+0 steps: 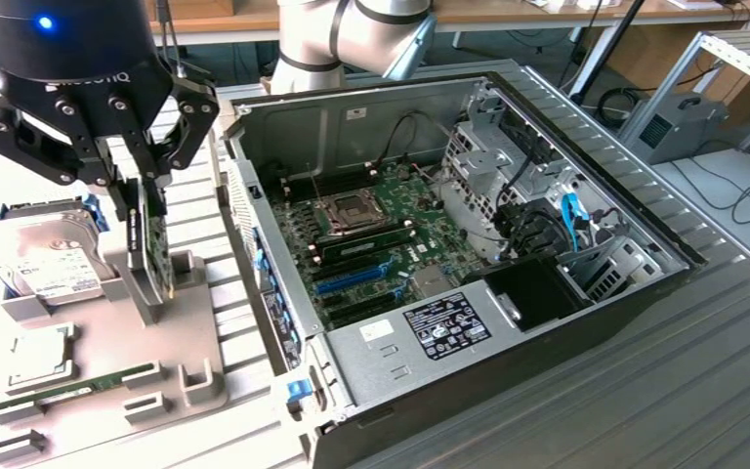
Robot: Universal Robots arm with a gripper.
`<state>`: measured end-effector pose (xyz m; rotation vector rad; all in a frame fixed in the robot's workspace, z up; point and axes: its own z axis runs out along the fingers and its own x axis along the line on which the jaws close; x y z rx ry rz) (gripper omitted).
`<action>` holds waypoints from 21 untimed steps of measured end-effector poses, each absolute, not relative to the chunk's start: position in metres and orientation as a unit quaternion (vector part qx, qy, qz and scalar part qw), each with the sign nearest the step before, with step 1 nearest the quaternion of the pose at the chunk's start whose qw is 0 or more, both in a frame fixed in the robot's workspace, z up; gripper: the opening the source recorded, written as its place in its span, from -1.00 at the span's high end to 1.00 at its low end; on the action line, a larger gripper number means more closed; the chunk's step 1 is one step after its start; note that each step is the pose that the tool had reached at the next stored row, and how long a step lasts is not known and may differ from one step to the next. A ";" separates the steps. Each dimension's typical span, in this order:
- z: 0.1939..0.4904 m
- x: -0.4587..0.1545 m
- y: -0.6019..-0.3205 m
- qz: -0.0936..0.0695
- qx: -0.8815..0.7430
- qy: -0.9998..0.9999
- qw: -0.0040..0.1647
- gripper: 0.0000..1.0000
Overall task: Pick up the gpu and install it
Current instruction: 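Pick up the gpu and move the gpu toward the slot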
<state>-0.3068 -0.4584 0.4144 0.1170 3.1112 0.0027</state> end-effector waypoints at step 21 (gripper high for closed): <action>0.421 -0.307 -0.458 0.000 0.038 0.999 0.014 0.47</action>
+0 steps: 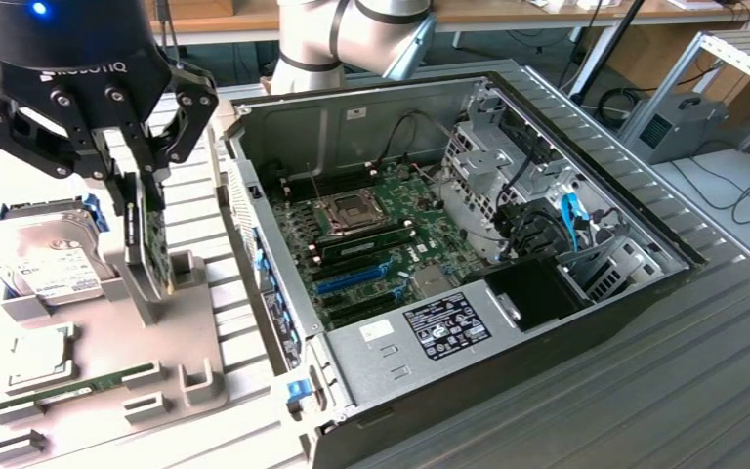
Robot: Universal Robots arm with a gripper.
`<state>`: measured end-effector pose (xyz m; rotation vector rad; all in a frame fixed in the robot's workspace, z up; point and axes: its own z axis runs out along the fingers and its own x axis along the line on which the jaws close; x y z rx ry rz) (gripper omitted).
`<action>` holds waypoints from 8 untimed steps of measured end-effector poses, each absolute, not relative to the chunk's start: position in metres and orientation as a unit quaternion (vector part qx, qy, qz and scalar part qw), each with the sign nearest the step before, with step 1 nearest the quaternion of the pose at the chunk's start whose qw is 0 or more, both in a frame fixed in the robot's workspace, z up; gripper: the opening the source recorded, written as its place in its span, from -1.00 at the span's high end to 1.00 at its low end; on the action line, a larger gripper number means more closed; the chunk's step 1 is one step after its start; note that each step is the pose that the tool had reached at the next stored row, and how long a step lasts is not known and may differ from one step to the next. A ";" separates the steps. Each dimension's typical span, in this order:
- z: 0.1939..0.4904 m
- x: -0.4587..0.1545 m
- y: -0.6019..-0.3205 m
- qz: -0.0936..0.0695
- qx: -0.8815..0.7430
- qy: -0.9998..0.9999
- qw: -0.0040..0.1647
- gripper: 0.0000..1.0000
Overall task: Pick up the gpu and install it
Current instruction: 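Pick up the gpu and move the gpu toward the slot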
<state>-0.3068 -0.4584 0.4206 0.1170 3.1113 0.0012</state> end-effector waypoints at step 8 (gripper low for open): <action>0.430 -0.299 -0.458 0.000 0.038 0.999 0.014 0.47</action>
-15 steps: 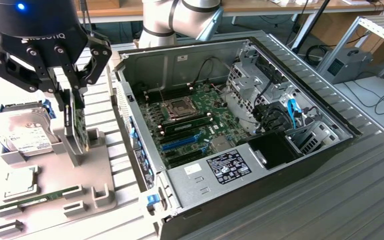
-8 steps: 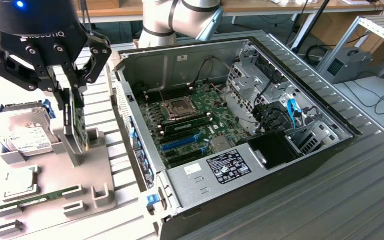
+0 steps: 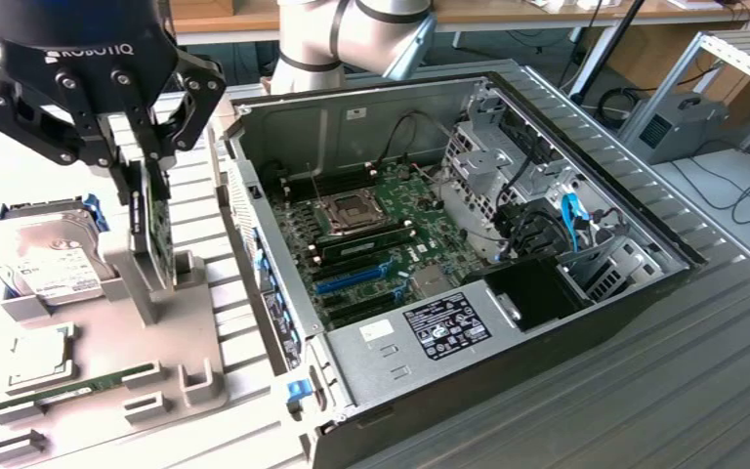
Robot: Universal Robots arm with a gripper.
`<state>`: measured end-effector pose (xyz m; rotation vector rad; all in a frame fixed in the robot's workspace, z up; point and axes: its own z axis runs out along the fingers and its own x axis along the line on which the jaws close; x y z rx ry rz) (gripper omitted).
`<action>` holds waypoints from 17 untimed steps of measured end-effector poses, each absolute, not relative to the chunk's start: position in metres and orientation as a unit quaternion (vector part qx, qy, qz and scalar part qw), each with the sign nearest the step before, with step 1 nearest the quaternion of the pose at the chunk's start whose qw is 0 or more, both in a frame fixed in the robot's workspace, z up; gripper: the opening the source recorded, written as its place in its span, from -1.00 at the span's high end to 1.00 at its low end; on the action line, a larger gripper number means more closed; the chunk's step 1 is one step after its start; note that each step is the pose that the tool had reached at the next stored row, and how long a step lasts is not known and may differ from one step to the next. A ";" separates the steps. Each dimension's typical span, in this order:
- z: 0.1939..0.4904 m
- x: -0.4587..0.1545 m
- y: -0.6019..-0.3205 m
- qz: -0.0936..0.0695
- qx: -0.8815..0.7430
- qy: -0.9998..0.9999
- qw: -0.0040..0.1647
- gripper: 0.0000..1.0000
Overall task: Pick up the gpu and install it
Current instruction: 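Pick up the gpu and move the gpu toward the slot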
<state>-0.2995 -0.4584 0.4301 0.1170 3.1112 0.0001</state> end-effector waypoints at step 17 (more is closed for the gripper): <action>0.430 -0.280 -0.458 -0.001 0.038 0.999 0.014 0.47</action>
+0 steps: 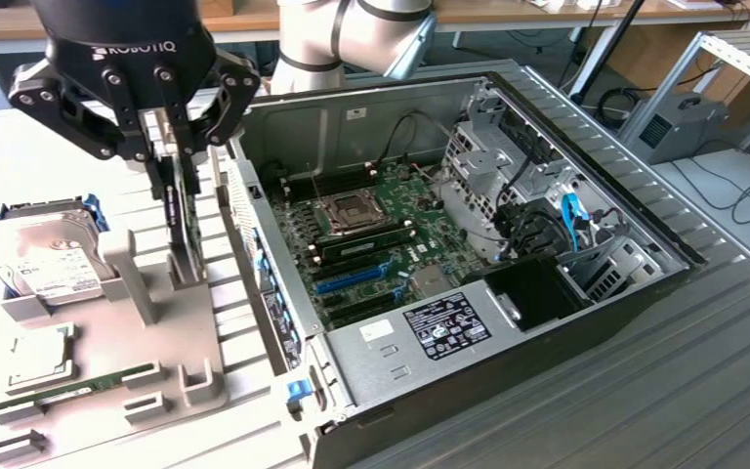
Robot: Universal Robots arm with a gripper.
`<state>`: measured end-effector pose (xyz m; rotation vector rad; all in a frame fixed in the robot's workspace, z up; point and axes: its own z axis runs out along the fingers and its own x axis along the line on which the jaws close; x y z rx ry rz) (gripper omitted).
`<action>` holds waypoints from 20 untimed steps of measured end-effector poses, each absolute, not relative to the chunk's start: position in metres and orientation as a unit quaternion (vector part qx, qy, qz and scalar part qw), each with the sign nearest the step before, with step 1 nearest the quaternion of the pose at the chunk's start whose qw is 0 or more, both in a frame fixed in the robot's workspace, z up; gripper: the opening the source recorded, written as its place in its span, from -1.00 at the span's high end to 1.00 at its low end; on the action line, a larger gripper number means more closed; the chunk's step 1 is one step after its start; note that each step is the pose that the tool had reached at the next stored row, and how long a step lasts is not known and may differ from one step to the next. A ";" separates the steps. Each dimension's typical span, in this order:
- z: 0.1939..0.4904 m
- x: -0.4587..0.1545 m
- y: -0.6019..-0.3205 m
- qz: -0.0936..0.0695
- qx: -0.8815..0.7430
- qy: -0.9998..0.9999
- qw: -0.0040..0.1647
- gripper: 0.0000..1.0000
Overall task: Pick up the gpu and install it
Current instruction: 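Pick up the gpu and move the gpu toward the slot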
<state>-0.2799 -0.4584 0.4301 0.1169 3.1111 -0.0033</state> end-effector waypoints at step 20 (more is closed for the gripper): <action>0.430 -0.272 -0.458 -0.002 0.038 0.999 0.014 0.47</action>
